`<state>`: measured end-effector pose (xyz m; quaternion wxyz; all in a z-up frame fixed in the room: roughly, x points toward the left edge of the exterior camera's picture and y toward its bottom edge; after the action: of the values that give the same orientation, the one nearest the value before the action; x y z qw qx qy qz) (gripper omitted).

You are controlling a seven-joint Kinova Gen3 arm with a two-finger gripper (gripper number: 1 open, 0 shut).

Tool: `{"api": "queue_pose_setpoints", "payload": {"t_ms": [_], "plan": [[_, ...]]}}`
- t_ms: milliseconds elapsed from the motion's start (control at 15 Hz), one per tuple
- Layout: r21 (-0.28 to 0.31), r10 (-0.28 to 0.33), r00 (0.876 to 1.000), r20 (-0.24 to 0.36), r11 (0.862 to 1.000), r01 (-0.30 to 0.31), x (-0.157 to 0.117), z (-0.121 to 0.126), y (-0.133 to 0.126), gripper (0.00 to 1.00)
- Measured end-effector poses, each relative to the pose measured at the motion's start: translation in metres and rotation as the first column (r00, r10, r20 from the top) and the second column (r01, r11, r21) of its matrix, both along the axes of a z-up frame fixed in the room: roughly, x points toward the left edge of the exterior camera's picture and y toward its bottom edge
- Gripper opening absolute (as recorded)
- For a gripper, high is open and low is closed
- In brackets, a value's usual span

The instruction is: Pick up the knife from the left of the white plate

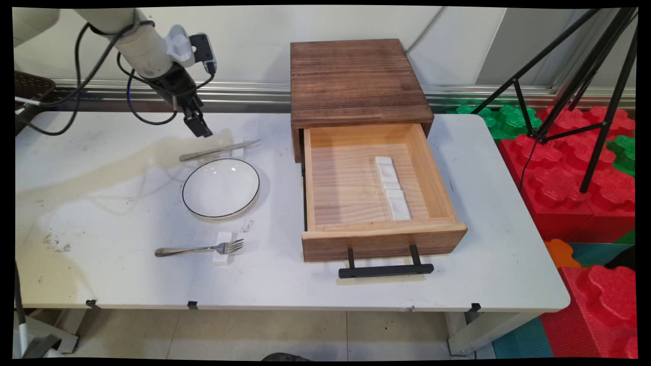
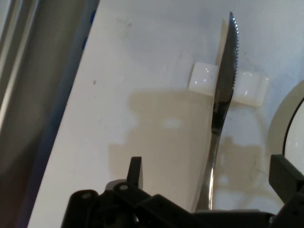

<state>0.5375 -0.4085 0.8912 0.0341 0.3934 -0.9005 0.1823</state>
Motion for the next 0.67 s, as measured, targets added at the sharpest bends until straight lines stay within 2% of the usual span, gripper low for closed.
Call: {"api": "queue_pose_setpoints", "payload": {"t_ms": [400,667], "plan": [[0.082,-0.049,0.998,-0.025,0.995,0.051,0.013,-0.026,-0.030,1.00],[0.136,-0.096,0.994,-0.043,0.985,0.101,0.020,-0.046,-0.047,1.00]]}}
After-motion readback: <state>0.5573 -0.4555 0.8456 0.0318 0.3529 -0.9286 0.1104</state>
